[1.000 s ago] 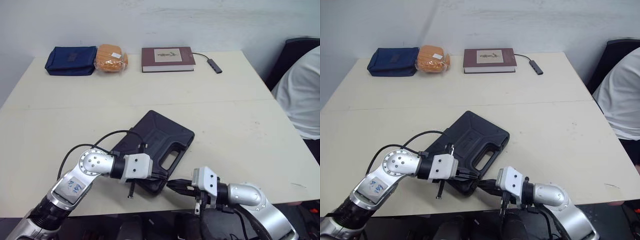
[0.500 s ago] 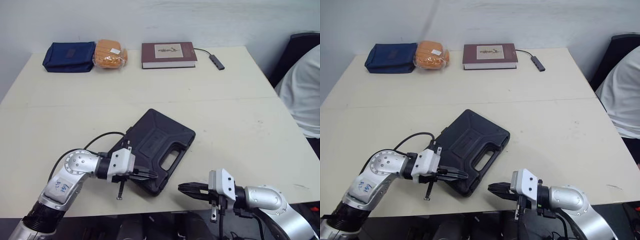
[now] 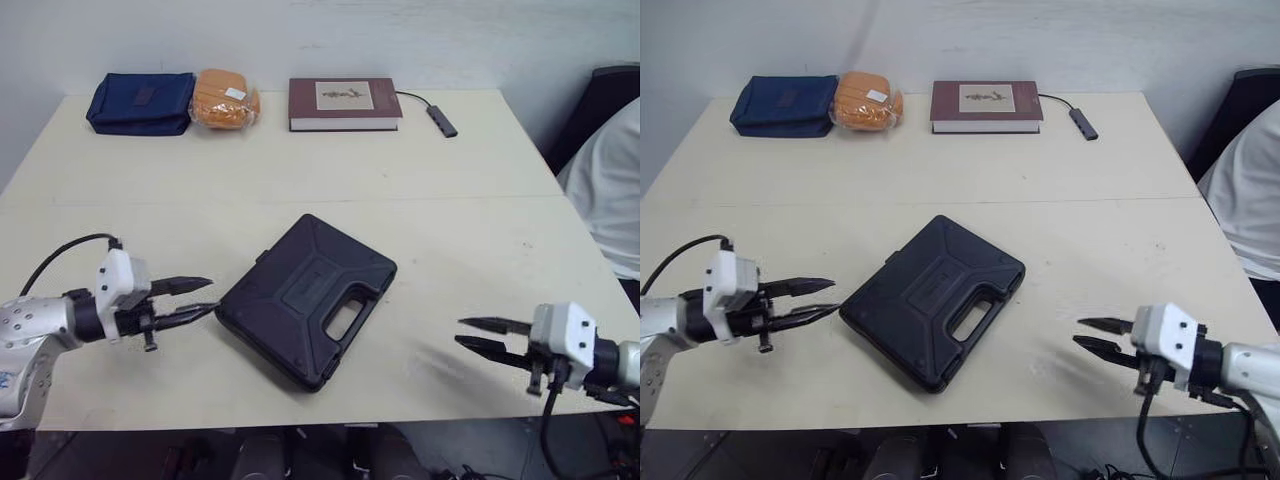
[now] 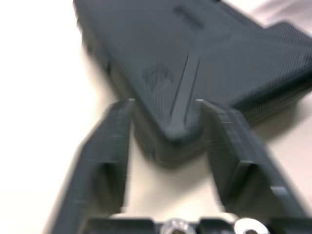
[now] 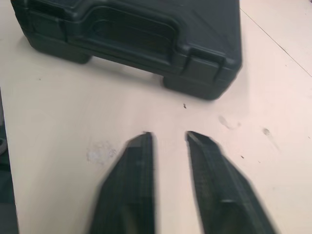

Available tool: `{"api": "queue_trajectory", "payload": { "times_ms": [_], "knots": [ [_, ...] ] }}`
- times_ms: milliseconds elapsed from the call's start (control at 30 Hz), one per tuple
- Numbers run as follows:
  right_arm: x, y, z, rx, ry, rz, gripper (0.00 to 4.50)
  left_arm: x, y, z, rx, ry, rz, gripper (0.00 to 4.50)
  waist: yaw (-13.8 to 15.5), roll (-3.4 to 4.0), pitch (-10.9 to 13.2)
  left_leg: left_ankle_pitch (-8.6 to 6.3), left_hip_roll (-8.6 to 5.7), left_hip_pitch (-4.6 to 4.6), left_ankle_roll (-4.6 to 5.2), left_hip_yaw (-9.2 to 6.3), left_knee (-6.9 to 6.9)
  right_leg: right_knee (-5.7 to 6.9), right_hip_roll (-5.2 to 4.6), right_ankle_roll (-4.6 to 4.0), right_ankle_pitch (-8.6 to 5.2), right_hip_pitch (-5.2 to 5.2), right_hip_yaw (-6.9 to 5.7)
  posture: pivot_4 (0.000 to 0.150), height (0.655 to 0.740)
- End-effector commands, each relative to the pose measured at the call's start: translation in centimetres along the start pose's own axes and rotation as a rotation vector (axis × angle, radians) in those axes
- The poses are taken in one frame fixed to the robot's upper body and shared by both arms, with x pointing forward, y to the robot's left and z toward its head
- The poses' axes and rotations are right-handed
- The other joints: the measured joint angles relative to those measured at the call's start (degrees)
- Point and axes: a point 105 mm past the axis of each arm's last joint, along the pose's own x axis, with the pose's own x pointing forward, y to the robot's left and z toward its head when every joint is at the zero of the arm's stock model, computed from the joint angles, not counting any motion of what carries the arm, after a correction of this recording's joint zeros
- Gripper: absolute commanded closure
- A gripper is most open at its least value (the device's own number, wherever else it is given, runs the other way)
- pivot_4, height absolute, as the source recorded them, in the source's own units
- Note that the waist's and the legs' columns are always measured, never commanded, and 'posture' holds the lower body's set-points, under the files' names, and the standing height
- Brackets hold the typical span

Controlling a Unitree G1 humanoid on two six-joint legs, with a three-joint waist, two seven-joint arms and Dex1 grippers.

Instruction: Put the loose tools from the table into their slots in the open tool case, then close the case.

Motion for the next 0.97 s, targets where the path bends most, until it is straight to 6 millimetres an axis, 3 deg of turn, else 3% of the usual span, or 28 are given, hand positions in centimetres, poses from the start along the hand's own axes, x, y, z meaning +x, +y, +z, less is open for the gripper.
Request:
{"api": "queue_trajectory", "payload": {
  "times_ms": [33, 67, 133, 267, 367, 767, 967],
  "knots": [
    [-2.3, -3.1, 0.7, -0.082, 0.026, -0.080, 1.06, -3.8, 1.8, -0.9, 0.026, 0.076, 0.192, 0.53, -0.1, -0.04, 0.1, 0.00, 0.01, 0.00, 0.00, 0.00, 0.00, 0.01, 0.00, 0.00, 0.00, -0.01, 0.00, 0.150, 0.7400],
    [-2.7, -3.9, 0.6, -0.095, 0.034, -0.101, 0.35, -4.8, 2.2, -1.5, 0.049, 0.110, 0.247, 0.01, 0.0, -0.09, 0.1, 0.02, 0.01, 0.00, -0.02, -0.03, -0.01, 0.02, 0.00, -0.02, -0.01, -0.01, -0.04, 0.150, 0.7400],
    [-3.2, -4.8, 0.6, -0.119, 0.047, -0.119, 0.01, -6.0, 2.7, -2.4, 0.091, 0.176, 0.301, 0.00, 0.0, -0.02, 0.2, 0.02, 0.05, 0.01, -0.07, -0.04, 0.00, 0.03, 0.01, -0.07, -0.03, -0.02, -0.06, 0.150, 0.7400],
    [-4.9, -6.7, -0.7, -0.191, 0.127, -0.134, 0.01, -9.0, 3.4, -4.1, 0.043, 0.219, 0.412, 0.00, 0.2, 0.04, 0.2, -0.02, 0.05, 0.01, -0.10, -0.02, -0.04, 0.02, -0.01, -0.13, -0.07, -0.06, -0.04, 0.150, 0.7400],
    [-5.5, -8.2, -0.9, -0.212, 0.128, -0.191, 0.01, -10.1, 3.7, -5.0, 0.000, 0.212, 0.477, 0.00, 0.1, 0.06, 0.3, -0.04, 0.04, -0.02, -0.08, 0.03, -0.06, 0.00, -0.03, -0.13, -0.07, -0.10, -0.03, 0.150, 0.7400],
    [-3.2, -8.0, -0.7, -0.211, 0.068, -0.178, 0.01, -8.8, 3.4, -5.6, -0.018, 0.201, 0.445, 0.00, -1.0, 0.09, 0.3, 0.00, 0.06, 0.00, -0.13, 0.06, -0.01, 0.21, -0.03, -0.10, -0.06, -0.11, -0.02, 0.150, 0.7400],
    [-3.0, -8.0, -0.7, -0.202, 0.056, -0.180, 0.01, -8.0, 3.5, -5.4, 0.007, 0.187, 0.439, 0.00, -1.3, 0.09, 0.3, 0.04, 0.06, 0.07, -0.17, 0.11, 0.00, 0.35, -0.03, -0.10, -0.05, -0.11, 0.04, 0.150, 0.7400]
  ]
}}
